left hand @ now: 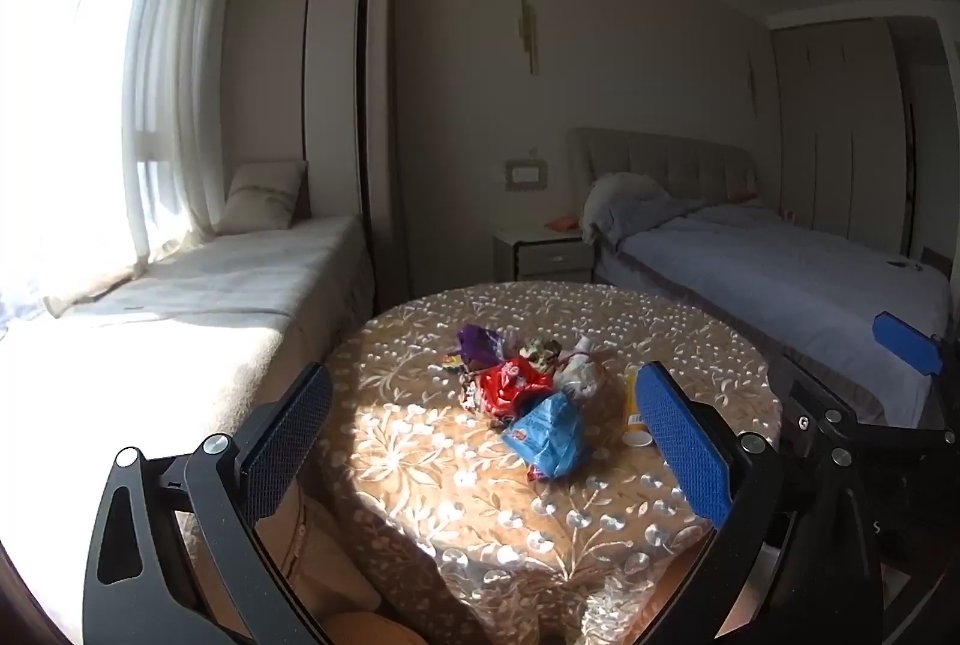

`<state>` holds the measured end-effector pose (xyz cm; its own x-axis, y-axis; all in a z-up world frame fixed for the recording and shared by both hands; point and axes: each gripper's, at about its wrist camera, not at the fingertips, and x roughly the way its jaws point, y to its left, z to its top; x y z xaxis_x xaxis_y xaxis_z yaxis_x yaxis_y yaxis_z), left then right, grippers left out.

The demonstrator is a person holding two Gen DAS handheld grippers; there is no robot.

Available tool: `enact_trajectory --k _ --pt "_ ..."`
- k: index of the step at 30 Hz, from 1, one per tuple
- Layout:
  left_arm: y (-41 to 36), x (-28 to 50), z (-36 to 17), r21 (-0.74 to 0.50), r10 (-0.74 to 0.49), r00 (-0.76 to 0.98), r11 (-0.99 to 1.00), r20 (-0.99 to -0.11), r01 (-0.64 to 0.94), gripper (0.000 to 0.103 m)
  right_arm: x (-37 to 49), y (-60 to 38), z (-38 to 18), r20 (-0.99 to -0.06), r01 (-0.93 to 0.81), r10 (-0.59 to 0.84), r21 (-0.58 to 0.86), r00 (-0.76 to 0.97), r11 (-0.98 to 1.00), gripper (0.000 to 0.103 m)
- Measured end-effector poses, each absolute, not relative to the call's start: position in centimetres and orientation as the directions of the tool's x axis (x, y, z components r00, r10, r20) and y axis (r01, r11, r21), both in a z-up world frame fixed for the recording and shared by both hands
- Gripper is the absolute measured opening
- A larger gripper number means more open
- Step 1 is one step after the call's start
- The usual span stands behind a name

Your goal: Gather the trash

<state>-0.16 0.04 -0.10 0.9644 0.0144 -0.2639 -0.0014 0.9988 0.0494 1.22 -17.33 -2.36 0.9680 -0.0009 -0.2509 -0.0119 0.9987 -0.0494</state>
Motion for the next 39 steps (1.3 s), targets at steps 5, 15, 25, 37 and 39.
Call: enact_trajectory --k 5,15,25,37,39 --pt "0.08 -0.05 0.08 0.047 0.018 0.964 0.999 -0.265 -0.006 0.099 1.05 -17.84 -2.15 -0.249 -0.008 -0.003 -0.043 0.969 0.999 0.100" --pt "0.15 -0.11 -0.03 0.047 0.017 0.964 0.999 -0.264 -0.005 0.099 1.14 -17.70 -1.89 -0.242 -0.015 0.005 -0.042 0.970 0.999 0.100" --pt "0.21 -0.07 -0.03 0.042 0.026 0.964 0.999 -0.264 -0.015 0.099 1.28 -17.37 -1.87 -0.240 -0.020 0.008 -0.045 0.971 0.999 0.100" --pt "0.09 0.11 0.02 0.039 0.026 0.964 0.999 -0.265 -0.016 0.099 1.23 -17.17 -1.98 -0.241 -0.018 0.005 -0.049 0.970 0.999 0.100" --pt "-0.03 0.10 0.01 0.039 0.026 0.964 0.999 -0.263 -0.016 0.099 1.18 -17.24 -1.98 -0.241 -0.018 0.007 -0.048 0.971 0.999 0.100"
